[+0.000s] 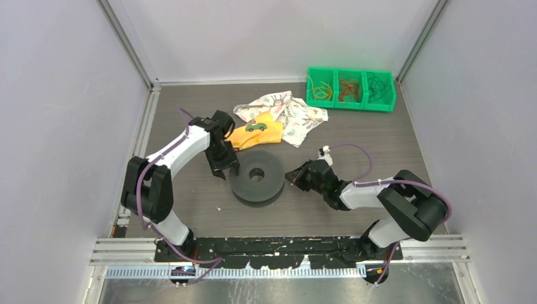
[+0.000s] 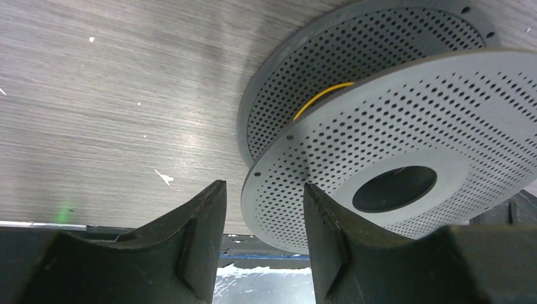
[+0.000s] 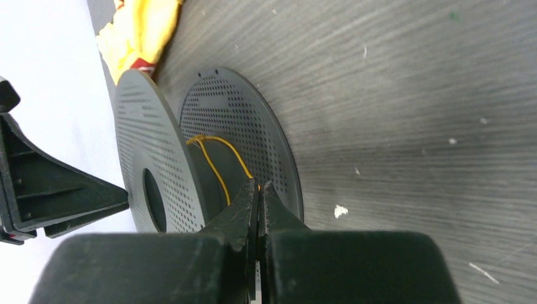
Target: Wrap the cables
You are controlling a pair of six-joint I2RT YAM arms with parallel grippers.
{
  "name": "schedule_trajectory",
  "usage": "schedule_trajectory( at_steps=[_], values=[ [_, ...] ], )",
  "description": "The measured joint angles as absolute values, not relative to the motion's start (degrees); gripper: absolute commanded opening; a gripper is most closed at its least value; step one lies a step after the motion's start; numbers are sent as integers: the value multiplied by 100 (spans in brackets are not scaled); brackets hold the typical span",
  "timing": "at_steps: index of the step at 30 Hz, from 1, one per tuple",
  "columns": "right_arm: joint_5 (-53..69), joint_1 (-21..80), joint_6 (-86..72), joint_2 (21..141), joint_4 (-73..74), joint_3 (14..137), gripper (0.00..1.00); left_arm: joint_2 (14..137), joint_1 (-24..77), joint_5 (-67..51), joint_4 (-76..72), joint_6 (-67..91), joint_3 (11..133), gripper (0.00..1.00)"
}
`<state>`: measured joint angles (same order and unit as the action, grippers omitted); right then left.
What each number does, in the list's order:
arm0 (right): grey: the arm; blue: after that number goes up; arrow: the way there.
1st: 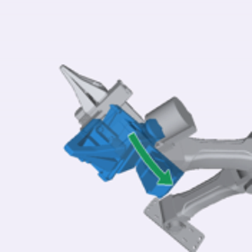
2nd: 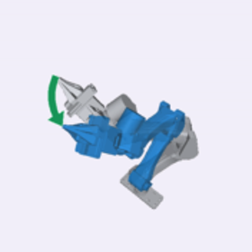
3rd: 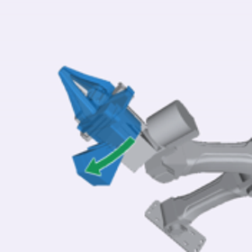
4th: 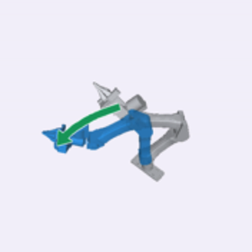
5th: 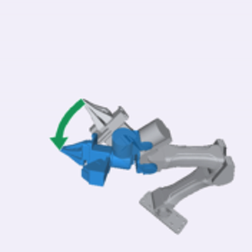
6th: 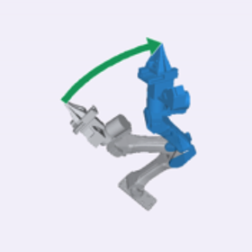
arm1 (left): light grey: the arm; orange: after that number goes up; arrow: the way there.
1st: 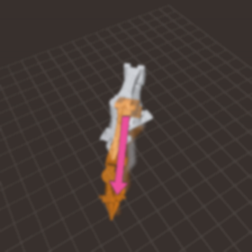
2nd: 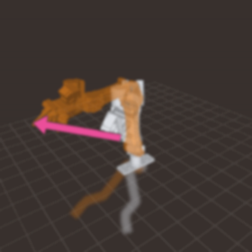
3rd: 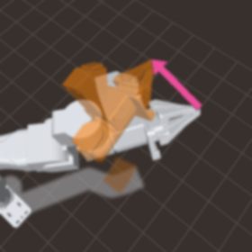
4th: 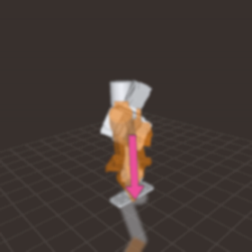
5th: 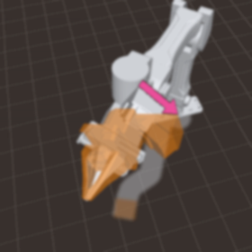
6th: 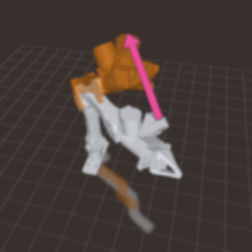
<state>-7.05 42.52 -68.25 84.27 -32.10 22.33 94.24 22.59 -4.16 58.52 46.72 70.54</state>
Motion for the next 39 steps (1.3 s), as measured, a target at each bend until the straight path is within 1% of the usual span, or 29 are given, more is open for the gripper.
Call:
schedule_trajectory(
  at_steps=[6, 16, 24, 33, 39],
  values=[
    [-281, 4252, -7227, 8619, -2954, 2290, 1, 9078, 2294, -541, 5699, 4947, 6582, 49],
    [517, 4246, -7411, 9282, -2797, 2836, 1, 8680, 2596, -731, 5487, 5391, 6090, 48],
    [864, 4086, -7244, 9596, -2768, 3151, 1, 8676, 3413, -770, 5387, 5819, 6031, 46],
    [1253, 3568, -6731, 9944, -2600, 3662, 1, 8978, 3741, -858, 5430, 5968, 6477, 47],
    [1369, 3562, -6676, 9944, -2521, 3691, 1, 8818, 3638, -607, 5725, 5837, 7225, 49]
  ],
)
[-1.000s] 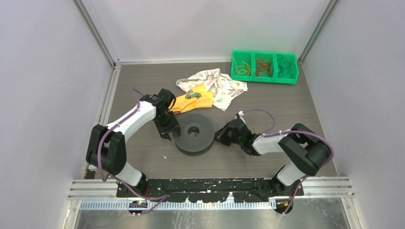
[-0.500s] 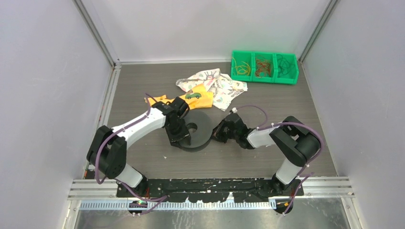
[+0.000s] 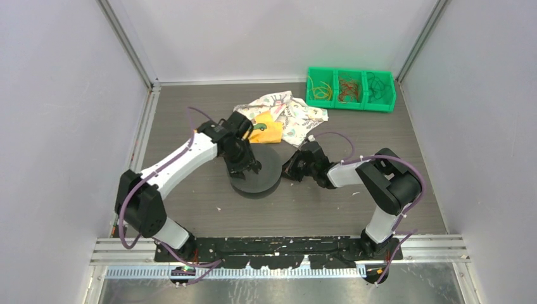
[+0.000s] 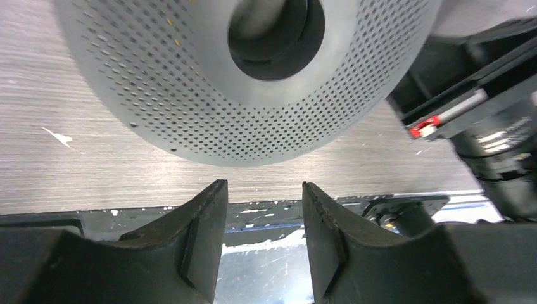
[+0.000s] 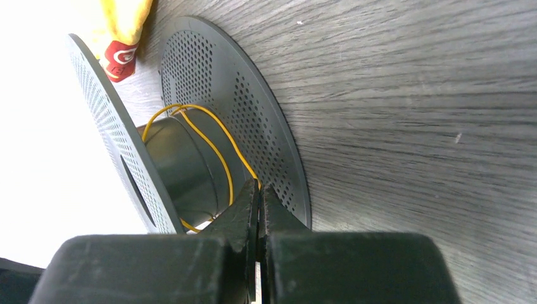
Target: Wrap the cables
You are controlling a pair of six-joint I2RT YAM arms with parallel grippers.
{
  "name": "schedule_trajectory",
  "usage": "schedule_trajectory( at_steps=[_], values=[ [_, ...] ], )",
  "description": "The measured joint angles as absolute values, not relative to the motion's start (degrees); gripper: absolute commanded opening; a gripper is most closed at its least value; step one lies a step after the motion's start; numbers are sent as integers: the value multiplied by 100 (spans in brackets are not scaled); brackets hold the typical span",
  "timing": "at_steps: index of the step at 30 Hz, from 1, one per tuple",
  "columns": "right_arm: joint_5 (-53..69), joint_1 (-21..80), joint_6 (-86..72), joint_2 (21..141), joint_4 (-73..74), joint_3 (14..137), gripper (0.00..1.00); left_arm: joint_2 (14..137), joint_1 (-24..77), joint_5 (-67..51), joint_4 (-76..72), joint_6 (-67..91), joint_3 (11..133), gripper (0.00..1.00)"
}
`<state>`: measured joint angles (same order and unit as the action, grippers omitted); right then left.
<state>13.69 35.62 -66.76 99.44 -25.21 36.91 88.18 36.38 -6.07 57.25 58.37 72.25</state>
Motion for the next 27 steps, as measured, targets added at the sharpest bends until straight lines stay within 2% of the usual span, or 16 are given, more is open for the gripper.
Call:
schedule_trajectory(
  at_steps=[9, 17, 27],
  values=[
    [1428, 3562, -6676, 9961, -2526, 3691, 0, 8464, 1789, -268, 5942, 5113, 7188, 51],
    [1448, 3562, -6678, 9968, -2528, 3691, 1, 8766, 1828, -338, 5885, 4569, 7122, 61],
    [1452, 3562, -6698, 9981, -2536, 3691, 1, 9247, 2008, -309, 5468, 4217, 6978, 50]
  ],
)
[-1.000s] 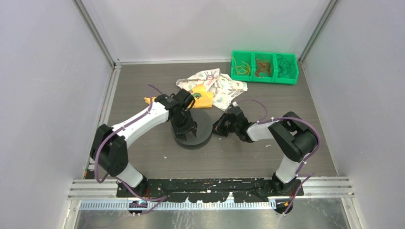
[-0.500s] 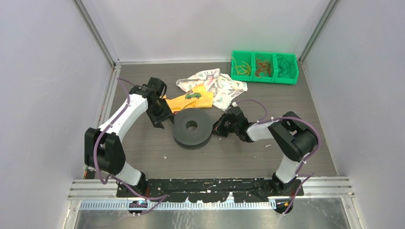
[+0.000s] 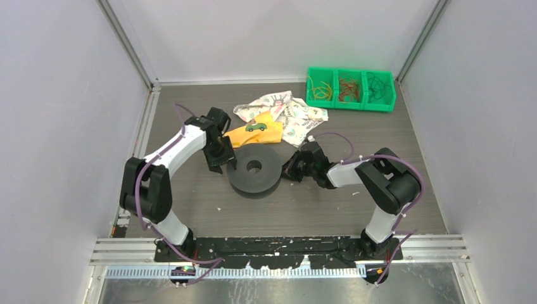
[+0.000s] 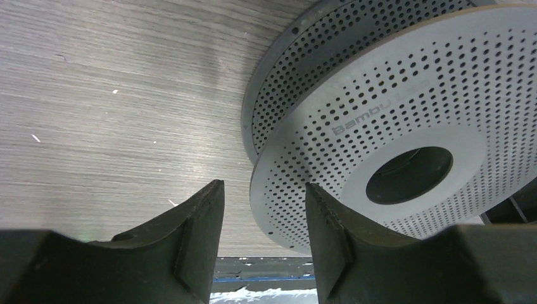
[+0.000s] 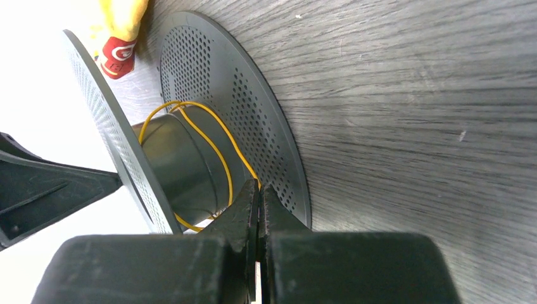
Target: Wrap the cables
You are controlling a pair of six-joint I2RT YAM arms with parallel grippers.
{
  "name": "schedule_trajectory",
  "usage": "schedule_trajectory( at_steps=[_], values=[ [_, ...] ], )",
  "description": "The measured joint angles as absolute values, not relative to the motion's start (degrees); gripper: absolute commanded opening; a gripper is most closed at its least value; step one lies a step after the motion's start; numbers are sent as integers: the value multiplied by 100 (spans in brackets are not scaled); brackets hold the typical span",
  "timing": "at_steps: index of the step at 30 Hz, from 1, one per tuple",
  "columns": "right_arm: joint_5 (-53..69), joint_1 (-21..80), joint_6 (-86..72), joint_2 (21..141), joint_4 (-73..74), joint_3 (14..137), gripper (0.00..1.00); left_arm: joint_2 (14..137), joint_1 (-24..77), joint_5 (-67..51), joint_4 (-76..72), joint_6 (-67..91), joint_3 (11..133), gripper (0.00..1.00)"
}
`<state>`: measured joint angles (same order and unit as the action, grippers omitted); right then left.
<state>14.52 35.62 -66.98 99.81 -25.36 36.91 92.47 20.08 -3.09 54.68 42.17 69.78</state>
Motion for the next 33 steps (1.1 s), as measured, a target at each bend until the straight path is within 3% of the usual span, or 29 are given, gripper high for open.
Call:
schedule_trajectory(
  at_steps=[22, 28, 33],
  values=[
    [1463, 3553, -6775, 9981, -2569, 3614, 1, 8659, 2836, -567, 4746, 5105, 5986, 46],
    [1466, 3553, -6847, 9981, -2646, 3566, 20, 8632, 3059, -646, 4740, 5288, 5942, 46],
    [1466, 3553, -6917, 9981, -2738, 3555, 25, 8646, 3105, -711, 4740, 5360, 5942, 45]
  ],
)
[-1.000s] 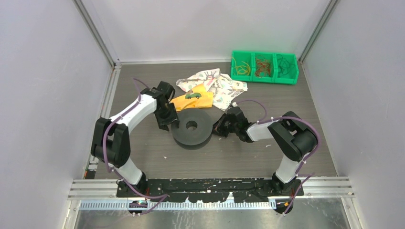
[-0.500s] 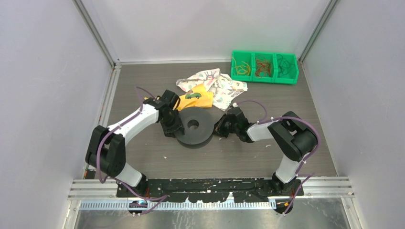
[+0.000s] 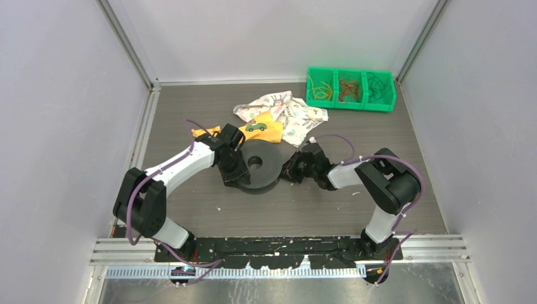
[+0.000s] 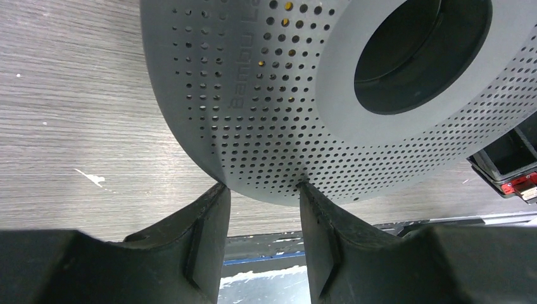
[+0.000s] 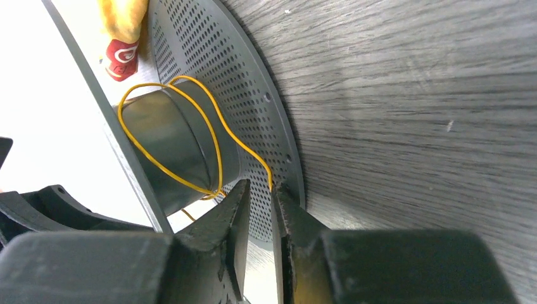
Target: Wrap the cables
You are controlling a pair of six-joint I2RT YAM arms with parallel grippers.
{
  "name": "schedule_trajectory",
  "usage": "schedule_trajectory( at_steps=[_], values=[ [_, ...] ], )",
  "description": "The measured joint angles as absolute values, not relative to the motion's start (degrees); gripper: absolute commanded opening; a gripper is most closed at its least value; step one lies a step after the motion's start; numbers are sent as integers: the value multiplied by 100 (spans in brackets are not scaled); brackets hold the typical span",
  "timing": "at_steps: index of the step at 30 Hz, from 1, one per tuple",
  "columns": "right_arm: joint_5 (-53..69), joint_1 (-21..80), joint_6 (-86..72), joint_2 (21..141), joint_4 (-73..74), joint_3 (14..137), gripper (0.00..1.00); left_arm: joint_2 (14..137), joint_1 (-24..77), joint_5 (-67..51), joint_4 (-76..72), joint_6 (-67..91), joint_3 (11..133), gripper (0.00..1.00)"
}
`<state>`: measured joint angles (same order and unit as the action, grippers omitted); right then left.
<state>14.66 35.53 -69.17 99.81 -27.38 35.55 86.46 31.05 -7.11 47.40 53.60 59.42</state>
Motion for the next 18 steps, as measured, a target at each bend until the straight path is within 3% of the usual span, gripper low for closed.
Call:
schedule_trajectory(
  at_steps=[10, 18],
  values=[
    [1446, 3535, -6958, 9859, -2773, 3446, 28, 8665, 3116, -725, 4770, 5365, 5966, 45],
    [1273, 3280, -6814, 9011, -2239, 3284, 29, 8665, 3118, -663, 4886, 5354, 6082, 45]
  ],
)
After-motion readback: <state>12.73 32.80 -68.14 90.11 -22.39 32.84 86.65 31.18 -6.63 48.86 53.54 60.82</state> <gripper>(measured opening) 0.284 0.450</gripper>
